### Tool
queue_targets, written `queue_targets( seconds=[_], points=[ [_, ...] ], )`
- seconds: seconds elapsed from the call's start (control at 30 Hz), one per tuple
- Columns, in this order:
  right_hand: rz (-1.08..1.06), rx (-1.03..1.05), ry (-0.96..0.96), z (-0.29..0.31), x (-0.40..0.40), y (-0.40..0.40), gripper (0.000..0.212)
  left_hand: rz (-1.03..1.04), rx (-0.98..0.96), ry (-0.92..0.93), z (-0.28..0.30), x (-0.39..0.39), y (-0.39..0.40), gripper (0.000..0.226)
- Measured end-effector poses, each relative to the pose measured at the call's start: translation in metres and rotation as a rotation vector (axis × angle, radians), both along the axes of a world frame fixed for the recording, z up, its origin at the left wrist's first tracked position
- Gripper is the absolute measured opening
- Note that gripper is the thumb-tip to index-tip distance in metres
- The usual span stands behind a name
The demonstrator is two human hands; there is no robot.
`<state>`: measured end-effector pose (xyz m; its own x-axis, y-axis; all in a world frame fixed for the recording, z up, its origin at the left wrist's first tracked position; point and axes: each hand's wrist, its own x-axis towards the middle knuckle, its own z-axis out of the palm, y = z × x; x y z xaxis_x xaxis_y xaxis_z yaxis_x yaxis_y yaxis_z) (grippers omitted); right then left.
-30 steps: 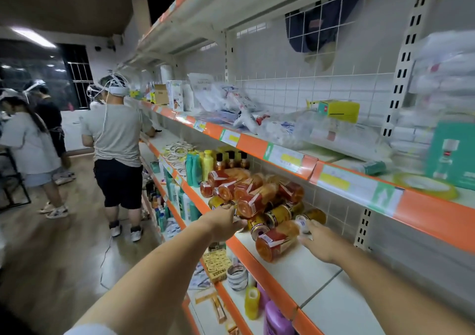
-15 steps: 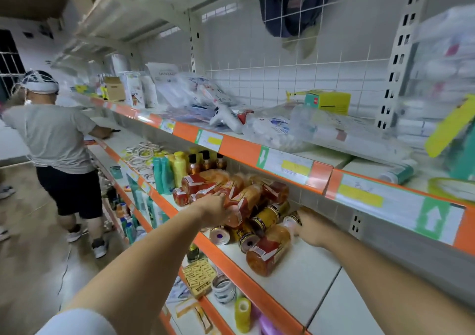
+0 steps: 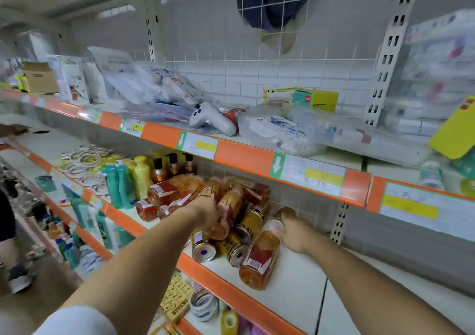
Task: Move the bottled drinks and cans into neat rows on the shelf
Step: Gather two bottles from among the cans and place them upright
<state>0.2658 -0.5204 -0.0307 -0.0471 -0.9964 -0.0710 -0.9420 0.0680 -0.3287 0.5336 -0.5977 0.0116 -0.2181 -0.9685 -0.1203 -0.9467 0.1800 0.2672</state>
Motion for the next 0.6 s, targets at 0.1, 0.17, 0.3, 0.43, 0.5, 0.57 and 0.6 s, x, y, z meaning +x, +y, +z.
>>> queue_targets(
  seconds=[0.1, 0.17, 0.3, 0.43, 0.5, 0.57, 0.6],
  points=[
    [-0.045, 0.046, 0.021, -0.006, 0.005, 0.001, 0.071, 0.002, -0.012, 0.013, -0.003, -0.001, -0.008, 0.053],
    [-0.061, 0.046, 0.029, -0.009, 0.008, 0.003, 0.072, 0.012, -0.019, 0.077, -0.004, -0.002, -0.015, 0.051],
    [-0.068, 0.068, 0.048, -0.018, 0.015, 0.007, 0.068, 0.016, -0.012, 0.160, -0.004, -0.005, -0.023, 0.041],
    [-0.110, 0.086, 0.010, -0.025, 0.019, 0.012, 0.068, -0.001, 0.085, 0.206, 0.000, -0.003, -0.032, 0.037],
    [-0.134, 0.096, -0.013, -0.028, 0.022, 0.014, 0.067, 0.041, 0.249, 0.313, 0.002, -0.002, -0.034, 0.035],
    [-0.174, 0.105, -0.035, -0.032, 0.025, 0.015, 0.063, 0.083, 0.387, 0.390, 0.005, 0.000, -0.032, 0.035],
    [-0.199, 0.113, -0.041, -0.034, 0.026, 0.016, 0.060, 0.076, 0.417, 0.390, 0.006, 0.000, -0.033, 0.037]
  ],
)
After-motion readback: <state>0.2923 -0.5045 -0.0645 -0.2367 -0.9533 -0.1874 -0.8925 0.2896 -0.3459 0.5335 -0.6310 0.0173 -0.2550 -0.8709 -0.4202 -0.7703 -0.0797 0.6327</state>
